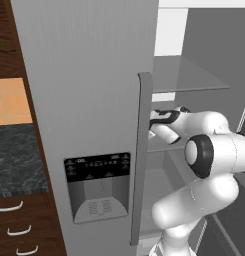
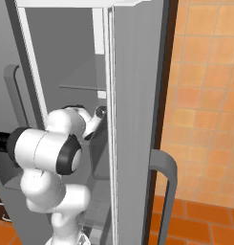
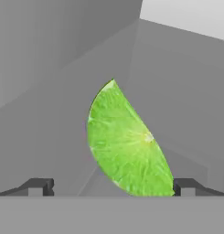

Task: Place one lemon wedge and one chicken drumstick in each tupperware on the nearby counter, to pack two identical lunches.

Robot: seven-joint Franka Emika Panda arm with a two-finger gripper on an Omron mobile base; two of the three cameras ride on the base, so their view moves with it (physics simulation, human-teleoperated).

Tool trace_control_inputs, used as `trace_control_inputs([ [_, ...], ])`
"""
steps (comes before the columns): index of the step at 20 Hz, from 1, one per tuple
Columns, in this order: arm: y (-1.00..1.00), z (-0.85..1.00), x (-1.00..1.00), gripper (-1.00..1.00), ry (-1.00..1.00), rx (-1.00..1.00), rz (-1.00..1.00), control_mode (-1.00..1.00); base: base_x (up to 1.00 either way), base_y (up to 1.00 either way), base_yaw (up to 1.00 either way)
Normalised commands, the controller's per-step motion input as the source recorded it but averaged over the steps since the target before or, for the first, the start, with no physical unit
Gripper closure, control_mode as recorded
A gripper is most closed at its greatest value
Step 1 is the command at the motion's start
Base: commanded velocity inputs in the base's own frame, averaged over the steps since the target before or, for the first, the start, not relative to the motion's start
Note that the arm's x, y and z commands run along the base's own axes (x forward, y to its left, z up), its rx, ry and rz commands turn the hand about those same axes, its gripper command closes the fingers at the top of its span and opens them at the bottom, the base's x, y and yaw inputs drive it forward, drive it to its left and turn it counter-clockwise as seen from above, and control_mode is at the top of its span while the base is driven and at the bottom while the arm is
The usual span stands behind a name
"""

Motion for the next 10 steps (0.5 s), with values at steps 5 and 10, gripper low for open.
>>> trace_control_inputs([
  [5,0.0,-0.3,0.4,-1.0,0.0,0.0,0.05,-1.0,0.0,0.0,0.0],
  [10,0.1,-0.54,0.37,1.0,0.0,0.0,0.02,-1.0,0.0,0.0,0.0],
])
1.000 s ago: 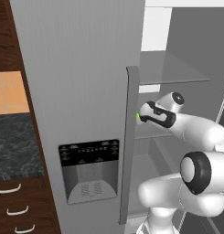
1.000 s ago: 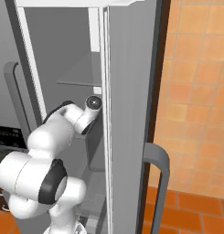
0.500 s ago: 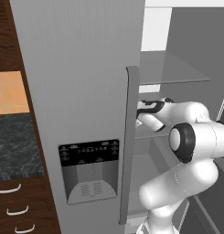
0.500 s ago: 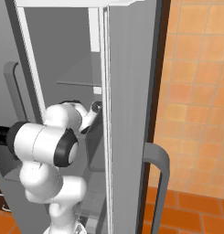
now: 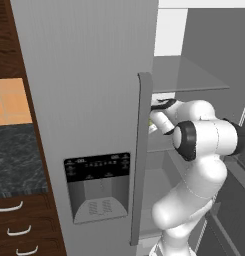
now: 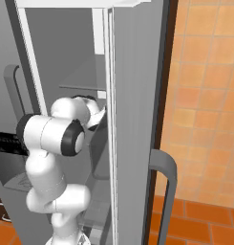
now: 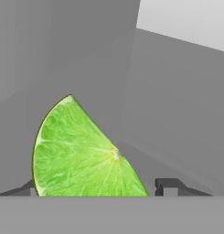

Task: Place one lemon wedge and one chicken drumstick in each tupperware on the nearby counter, to pack two identical lunches.

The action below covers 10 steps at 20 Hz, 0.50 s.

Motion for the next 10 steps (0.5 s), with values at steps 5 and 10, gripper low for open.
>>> trace_control_inputs([
  [5,0.23,-0.62,0.14,1.0,-0.01,0.0,0.03,-1.0,0.0,0.0,0.0],
  [10,0.21,-0.22,-0.44,1.0,-0.24,0.0,0.01,-1.0,0.0,0.0,0.0],
])
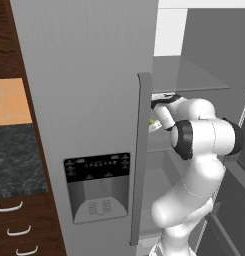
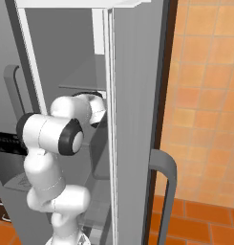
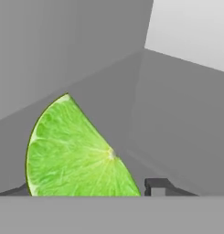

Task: Place one lemon wedge and one chicken drumstick in each tupperware on the nearby counter, to pack two identical lunches.

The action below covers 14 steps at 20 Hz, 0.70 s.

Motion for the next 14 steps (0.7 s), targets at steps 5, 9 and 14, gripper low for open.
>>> trace_control_inputs([
  [5,0.17,0.0,-0.88,1.0,-0.33,0.0,0.0,-1.0,0.0,0.0,0.0],
  [9,0.06,0.28,-0.96,1.0,-0.31,0.0,0.0,-1.0,0.0,0.0,0.0],
  [14,0.0,0.88,-0.82,1.0,-0.15,0.0,0.0,-1.0,0.0,0.0,0.0],
])
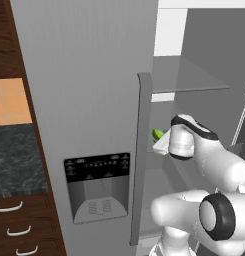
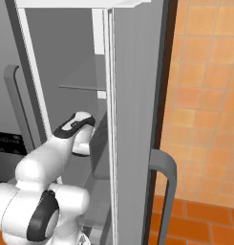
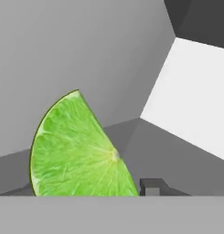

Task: Place one lemon wedge and one chicken drumstick in each tupperware on the nearby counter, to pack two identical lunches.

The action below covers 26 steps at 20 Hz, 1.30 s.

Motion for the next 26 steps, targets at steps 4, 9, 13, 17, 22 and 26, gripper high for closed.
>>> trace_control_inputs([
  [4,0.0,0.86,-0.72,1.0,-0.05,0.0,0.0,-1.0,0.0,0.0,0.0],
  [9,-0.1,0.9,-0.63,1.0,-0.01,0.0,0.0,-1.0,0.0,0.0,0.0],
  [13,-0.13,0.68,-0.75,1.0,-0.01,0.0,0.0,-1.0,0.0,0.0,0.0],
  [17,-0.09,0.56,-0.75,1.0,0.04,0.0,0.0,-1.0,0.0,0.0,0.0],
  [22,-0.21,0.65,-0.91,1.0,0.13,0.0,0.0,-1.0,0.0,0.0,0.0],
  [26,0.47,0.04,-0.77,1.0,0.35,-0.18,0.0,-1.0,0.0,0.0,0.0],
])
